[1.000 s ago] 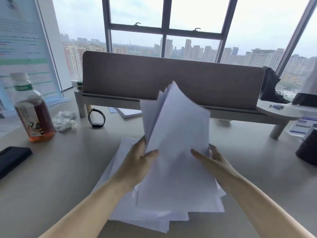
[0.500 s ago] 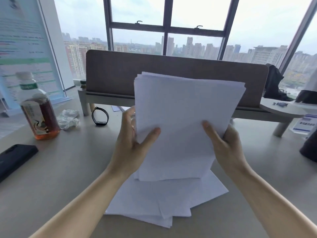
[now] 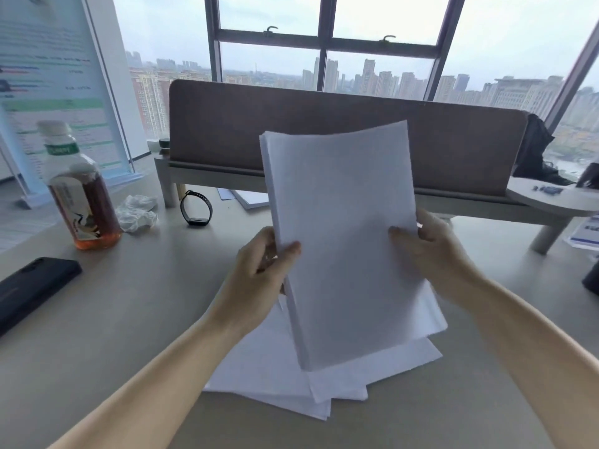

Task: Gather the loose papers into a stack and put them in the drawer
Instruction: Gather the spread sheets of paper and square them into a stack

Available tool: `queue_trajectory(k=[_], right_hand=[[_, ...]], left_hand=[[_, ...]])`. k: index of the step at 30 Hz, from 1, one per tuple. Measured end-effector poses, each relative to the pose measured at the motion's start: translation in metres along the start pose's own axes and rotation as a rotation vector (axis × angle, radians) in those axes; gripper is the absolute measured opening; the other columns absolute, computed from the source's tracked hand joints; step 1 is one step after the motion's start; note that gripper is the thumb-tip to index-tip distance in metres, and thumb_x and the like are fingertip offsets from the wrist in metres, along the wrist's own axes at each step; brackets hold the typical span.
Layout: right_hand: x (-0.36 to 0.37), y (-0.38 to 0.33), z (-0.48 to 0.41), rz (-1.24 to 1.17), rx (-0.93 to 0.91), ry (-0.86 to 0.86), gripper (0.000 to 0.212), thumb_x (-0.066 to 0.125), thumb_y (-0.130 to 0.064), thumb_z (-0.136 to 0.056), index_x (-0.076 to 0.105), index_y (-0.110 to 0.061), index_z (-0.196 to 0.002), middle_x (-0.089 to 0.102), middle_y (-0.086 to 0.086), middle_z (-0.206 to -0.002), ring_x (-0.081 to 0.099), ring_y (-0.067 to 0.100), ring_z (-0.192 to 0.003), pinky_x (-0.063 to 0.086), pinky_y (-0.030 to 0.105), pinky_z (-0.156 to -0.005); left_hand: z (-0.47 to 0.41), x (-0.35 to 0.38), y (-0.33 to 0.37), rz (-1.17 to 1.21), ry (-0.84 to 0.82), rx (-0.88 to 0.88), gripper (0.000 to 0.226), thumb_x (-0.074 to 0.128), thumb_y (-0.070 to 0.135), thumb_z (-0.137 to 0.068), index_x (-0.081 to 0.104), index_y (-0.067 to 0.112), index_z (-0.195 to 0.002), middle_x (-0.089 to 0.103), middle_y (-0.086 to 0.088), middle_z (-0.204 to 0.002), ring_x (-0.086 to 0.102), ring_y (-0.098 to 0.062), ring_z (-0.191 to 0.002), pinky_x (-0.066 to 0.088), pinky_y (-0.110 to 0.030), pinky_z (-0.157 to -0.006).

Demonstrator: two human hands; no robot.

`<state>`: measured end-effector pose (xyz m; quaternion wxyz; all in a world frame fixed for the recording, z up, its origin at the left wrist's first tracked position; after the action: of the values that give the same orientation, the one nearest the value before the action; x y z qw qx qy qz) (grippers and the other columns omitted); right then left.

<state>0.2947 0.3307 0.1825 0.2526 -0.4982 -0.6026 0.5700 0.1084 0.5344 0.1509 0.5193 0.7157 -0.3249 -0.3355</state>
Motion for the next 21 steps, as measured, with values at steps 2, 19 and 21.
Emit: queue_trajectory(k=[2, 19, 21], right_hand=[[0.001, 0.036, -0.008, 0.177, 0.199, -0.110, 0.019, 0.060, 0.001, -0.094, 0.068, -0.005, -0.110, 0.073, 0.020, -0.096, 0.068, 0.030, -0.077, 0.054, 0.039, -0.073], [0.012, 0.107, 0.014, 0.684, 0.547, -0.306, 0.073, 0.102, -0.031, -0.032, 0.070, -0.016, -0.096, 0.077, 0.004, -0.095, 0.073, 0.025, -0.092, 0.058, 0.037, -0.090], [0.011, 0.110, 0.018, 0.573, 0.552, -0.307, 0.066, 0.102, -0.020, -0.039, 0.074, -0.009, -0.098, 0.080, 0.010, -0.096, 0.076, 0.030, -0.092, 0.060, 0.044, -0.091]], left_hand=[[0.001, -0.030, -0.036, -0.348, 0.036, -0.174, 0.030, 0.054, 0.044, -0.101, 0.064, 0.022, -0.118, 0.071, 0.004, -0.123, 0.066, -0.022, -0.117, 0.053, -0.039, -0.095], [-0.012, -0.050, -0.075, -0.771, -0.252, -0.506, 0.047, 0.084, 0.036, -0.071, 0.066, 0.019, -0.110, 0.072, -0.001, -0.108, 0.068, -0.020, -0.097, 0.057, -0.034, -0.087], [-0.012, -0.042, -0.075, -0.594, -0.236, -0.470, 0.042, 0.074, 0.023, -0.080, 0.058, 0.019, -0.119, 0.069, -0.004, -0.113, 0.067, -0.024, -0.104, 0.057, -0.041, -0.095]])
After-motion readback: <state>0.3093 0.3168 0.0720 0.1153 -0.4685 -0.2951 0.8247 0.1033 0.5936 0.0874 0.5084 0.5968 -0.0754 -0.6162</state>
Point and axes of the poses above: each hand's wrist, its own z-axis away from the middle knuckle, its own x-axis out of the palm, y = z × x, the point moved 9 cm from there along -z, towards the middle knuckle
